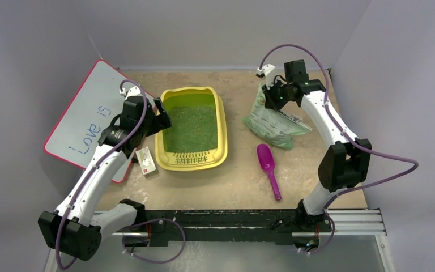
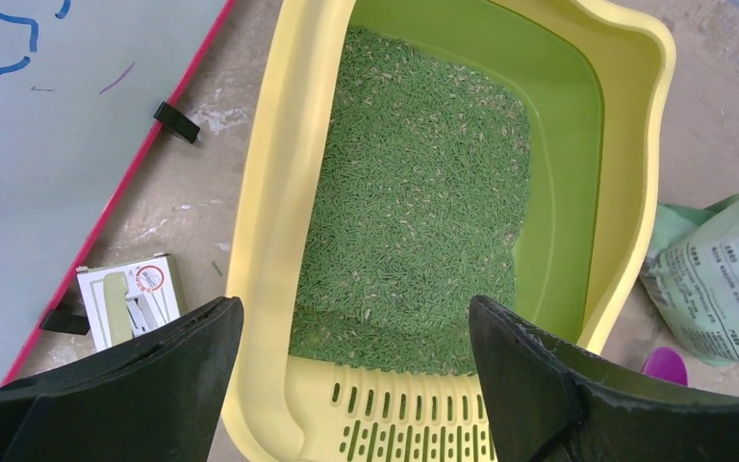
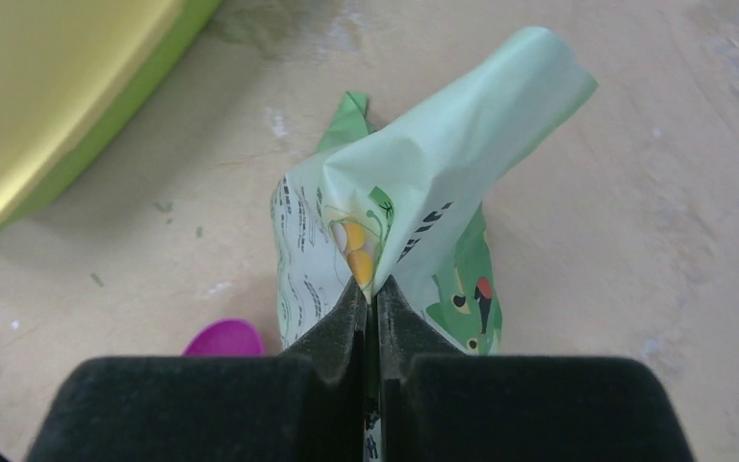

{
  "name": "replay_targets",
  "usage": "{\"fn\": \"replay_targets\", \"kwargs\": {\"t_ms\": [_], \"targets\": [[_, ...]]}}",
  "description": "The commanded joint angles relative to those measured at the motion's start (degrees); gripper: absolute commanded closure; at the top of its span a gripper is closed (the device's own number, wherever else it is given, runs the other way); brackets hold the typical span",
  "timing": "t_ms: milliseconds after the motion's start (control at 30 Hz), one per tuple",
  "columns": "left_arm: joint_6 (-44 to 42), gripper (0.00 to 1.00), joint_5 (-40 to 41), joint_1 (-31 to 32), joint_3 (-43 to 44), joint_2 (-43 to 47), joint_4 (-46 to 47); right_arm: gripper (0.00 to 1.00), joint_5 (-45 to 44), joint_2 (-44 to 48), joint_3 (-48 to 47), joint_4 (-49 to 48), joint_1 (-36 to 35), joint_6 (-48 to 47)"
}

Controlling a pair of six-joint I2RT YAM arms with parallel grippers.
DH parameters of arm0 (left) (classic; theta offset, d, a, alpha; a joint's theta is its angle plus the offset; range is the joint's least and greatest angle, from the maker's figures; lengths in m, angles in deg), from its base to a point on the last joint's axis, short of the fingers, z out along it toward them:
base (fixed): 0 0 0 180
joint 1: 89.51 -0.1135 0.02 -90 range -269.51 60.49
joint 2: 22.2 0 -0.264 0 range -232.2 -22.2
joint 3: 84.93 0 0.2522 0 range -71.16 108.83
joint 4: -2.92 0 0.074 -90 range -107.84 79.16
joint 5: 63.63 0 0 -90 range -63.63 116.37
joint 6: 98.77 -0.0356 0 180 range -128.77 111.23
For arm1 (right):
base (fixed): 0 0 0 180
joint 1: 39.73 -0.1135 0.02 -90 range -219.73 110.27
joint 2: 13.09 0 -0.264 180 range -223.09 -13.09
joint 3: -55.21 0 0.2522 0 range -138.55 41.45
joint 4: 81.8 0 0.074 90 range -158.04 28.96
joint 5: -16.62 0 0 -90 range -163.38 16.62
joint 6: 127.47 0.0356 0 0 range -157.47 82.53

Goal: Fill the litter box with clean litter
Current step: Move the cat litter bag to the center of the board.

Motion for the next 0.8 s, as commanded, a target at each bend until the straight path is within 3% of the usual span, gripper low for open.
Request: {"fn": "replay_targets", "kwargs": {"t_ms": [0,167,400,700,767], "targets": [[-0.6,0.13,-0.9,0.2,2.4,0.2,1.6,1.0,11.6,4.7,-1.9,-0.9,-3.3,-4.9],[-0.6,0.13,-1.2,0.2,2.6,0.3,1.6,1.0,14.4,5.9,0.5,0.5,-8.8,-12.7],[-0.7,0.13,-1.4,0.2,3.2,0.3,1.4,1.0,18.5,6.7,1.4,-1.3,-11.5,-15.0],[-0.8,0.13,-2.5,0.2,3.7,0.0,1.6,1.0,13.1,6.3,0.8,-0.6,-11.8,-18.0],[-1.0,0.13,-3.1,0.2,3.9,-0.2,1.7,0.95,10.5,6.6,1.1,-2.4,-11.8,-15.8]]}}
